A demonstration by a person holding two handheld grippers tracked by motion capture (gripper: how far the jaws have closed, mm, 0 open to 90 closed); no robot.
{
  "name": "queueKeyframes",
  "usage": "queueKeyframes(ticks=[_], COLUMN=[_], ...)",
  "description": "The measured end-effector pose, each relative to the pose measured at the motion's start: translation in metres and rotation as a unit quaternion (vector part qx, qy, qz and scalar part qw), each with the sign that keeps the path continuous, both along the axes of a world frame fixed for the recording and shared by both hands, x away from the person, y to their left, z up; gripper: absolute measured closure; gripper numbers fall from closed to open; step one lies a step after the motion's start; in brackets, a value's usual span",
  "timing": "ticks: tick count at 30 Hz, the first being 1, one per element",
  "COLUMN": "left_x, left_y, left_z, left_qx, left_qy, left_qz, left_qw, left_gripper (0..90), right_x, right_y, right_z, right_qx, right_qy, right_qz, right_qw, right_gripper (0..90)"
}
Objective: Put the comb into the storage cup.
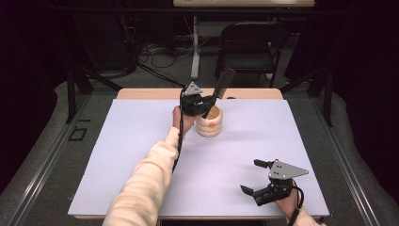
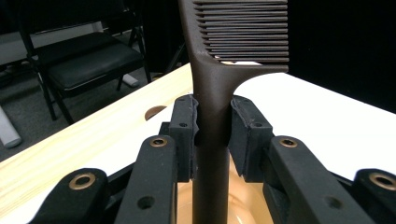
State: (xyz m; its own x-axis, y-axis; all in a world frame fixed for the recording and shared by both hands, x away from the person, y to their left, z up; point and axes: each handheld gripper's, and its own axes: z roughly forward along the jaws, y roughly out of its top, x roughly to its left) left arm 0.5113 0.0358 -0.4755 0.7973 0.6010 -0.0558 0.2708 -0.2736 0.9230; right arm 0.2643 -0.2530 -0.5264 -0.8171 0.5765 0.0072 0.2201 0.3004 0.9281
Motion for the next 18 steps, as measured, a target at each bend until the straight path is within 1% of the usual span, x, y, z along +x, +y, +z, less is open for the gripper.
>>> queueKeyframes(ticks=[15, 18], left_x=[0.0012, 0.0016], left_y=[-0.0003, -0.0006], left_z=[-0.0023, -0.0033], left_qx=[0.012, 0.013], left_qy=[0.008, 0.013], left_qz=[-0.002, -0.003], left_qw=[0.9999, 0.9998], left_gripper=[72.0, 72.0], right_x=[-0.0002, -0.0002], right_y=[0.0, 0.0], right_z=[0.0, 0.0], right_qx=[0.0, 0.0], right_qy=[0.002, 0.001], right_qz=[0.0, 0.0], right_qw=[1.0, 1.0], right_gripper=[0.0, 0.0])
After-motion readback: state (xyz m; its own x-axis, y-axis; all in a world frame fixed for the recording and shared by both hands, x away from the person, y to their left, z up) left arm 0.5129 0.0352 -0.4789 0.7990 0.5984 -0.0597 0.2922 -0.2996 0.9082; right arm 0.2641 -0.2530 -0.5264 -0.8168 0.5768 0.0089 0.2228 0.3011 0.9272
